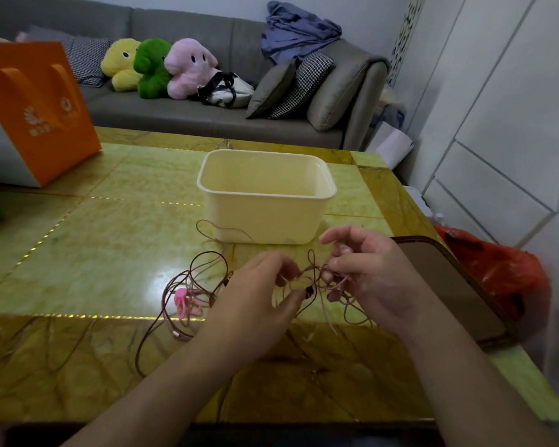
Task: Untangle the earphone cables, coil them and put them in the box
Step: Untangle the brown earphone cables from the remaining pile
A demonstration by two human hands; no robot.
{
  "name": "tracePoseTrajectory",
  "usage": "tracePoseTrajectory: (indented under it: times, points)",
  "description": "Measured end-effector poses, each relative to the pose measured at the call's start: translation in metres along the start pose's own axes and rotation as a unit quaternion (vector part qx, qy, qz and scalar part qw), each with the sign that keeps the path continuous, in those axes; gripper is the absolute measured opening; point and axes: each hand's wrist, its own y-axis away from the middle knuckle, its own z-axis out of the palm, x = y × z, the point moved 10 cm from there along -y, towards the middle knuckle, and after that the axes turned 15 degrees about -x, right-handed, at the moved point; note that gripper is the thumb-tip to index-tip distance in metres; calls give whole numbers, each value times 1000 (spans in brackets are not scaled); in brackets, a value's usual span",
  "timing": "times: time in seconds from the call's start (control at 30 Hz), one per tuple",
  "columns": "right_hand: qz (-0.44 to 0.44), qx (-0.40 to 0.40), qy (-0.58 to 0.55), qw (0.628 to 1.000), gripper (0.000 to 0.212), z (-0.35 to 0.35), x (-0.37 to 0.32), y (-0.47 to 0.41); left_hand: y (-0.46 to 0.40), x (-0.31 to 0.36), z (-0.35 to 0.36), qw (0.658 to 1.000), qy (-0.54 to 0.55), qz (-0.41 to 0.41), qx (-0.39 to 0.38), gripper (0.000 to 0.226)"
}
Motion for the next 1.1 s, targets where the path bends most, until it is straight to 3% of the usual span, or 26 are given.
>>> tracePoseTrajectory:
  times: [0.1,0.2,0.37,0.67,0.83,1.1]
  points:
    - [-4,-10,-18,1000,35,5,1,-2,4,-12,-6,995,56,-54,55,24]
    - [-6,-15,-39,999,36,6,1,-4,5,-18,-7,992,76,-78,60,23]
    - [-5,-21,-43,999,33,6,3,-4,9,-6,-11,996,28,-30,80,34]
    - [1,-24,-34,999,35,9,3,-2,5,-1,0,999,30,14,38,21]
    - [6,-22,-37,999,35,9,4,-3,7,0,-1,999,19,14,41,41]
    - [4,-12,-22,1000,33,8,3,-1,4,-3,4,1000,-6,3,25,11]
